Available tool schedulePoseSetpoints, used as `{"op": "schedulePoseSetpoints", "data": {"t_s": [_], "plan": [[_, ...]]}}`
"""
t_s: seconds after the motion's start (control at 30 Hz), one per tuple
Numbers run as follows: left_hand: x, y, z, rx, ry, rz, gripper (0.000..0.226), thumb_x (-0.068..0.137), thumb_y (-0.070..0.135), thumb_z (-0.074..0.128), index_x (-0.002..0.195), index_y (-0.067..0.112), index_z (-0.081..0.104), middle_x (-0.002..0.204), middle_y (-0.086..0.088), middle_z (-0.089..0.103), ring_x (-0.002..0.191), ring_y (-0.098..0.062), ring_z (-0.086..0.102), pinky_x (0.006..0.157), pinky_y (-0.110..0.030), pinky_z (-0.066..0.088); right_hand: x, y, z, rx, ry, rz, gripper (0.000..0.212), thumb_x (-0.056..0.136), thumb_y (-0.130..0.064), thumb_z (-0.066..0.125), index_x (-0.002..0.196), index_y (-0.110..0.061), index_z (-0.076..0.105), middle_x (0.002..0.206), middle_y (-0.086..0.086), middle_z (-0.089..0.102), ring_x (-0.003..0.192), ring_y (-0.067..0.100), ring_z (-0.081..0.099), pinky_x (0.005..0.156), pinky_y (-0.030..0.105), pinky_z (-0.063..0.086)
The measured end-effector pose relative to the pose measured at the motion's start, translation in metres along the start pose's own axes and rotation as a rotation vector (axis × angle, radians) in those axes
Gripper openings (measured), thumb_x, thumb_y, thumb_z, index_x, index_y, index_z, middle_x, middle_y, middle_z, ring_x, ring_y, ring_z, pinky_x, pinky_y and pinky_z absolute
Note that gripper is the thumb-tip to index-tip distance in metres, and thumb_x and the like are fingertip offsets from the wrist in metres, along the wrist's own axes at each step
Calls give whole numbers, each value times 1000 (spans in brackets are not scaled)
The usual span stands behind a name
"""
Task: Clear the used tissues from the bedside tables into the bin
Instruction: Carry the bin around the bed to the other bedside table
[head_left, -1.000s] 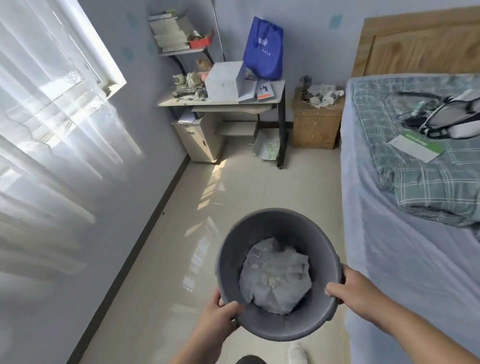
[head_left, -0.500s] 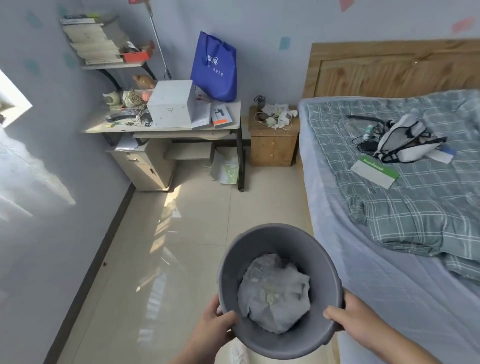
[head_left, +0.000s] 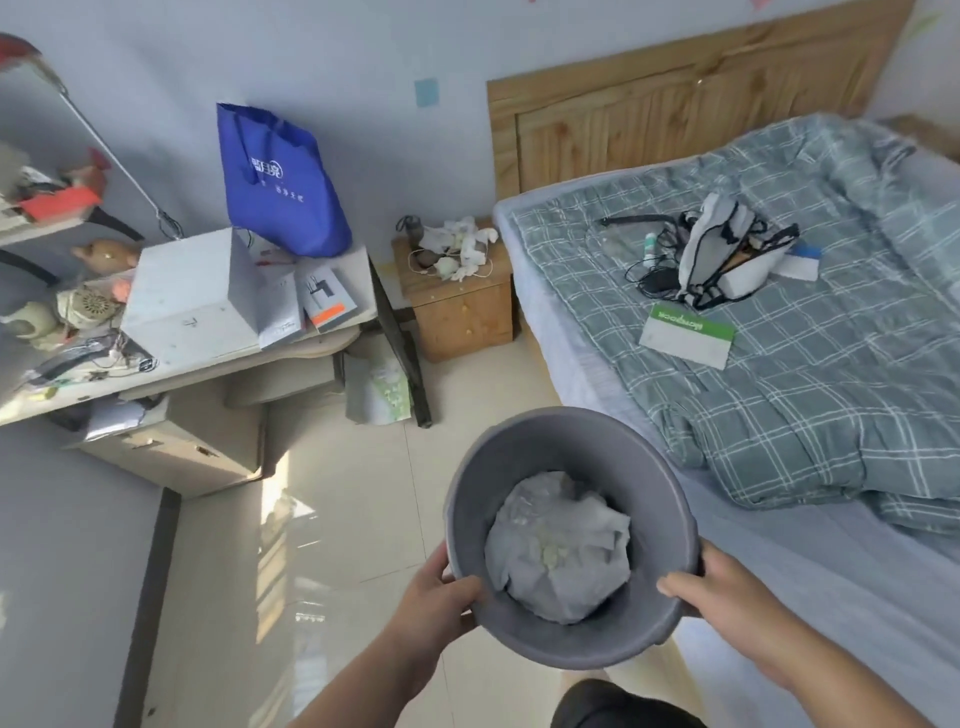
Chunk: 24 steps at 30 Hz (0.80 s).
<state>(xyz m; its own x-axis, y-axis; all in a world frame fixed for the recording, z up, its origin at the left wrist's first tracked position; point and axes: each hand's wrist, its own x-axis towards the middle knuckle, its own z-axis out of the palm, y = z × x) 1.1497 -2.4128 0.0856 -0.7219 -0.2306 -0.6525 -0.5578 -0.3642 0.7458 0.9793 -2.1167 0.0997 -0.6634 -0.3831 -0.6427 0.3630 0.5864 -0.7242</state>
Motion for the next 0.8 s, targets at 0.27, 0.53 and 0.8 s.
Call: {"op": "schedulePoseSetpoints", "data": {"t_s": [0.27,0.53,0.8], "plan": [[93,95,-18,-83,132,10,62,71,5,71,122,41,76,117,-9,81,106,-28,78,84,-38,66,145,-112,-23,52,-142,-18,39,66,-18,65,105,-18,71,93,5,80,82,19,77,71,37,65],[156,138,-73,-329,213,32,71,66,-7,76,128,28,75,125,-25,75,118,-45,72,95,-53,62,259,-225,0,-86,-234,-58,35,60,-22,66,92,-33,73,90,9,77,76,22,73,65,40,63],[277,215,-128,-310,148,-25,72,64,-4,76,126,31,76,122,-24,77,114,-44,74,93,-53,63,356,-294,13,-156,-104,-5,35,60,-22,65,95,-22,70,85,8,76,68,14,70,64,38,62]]}}
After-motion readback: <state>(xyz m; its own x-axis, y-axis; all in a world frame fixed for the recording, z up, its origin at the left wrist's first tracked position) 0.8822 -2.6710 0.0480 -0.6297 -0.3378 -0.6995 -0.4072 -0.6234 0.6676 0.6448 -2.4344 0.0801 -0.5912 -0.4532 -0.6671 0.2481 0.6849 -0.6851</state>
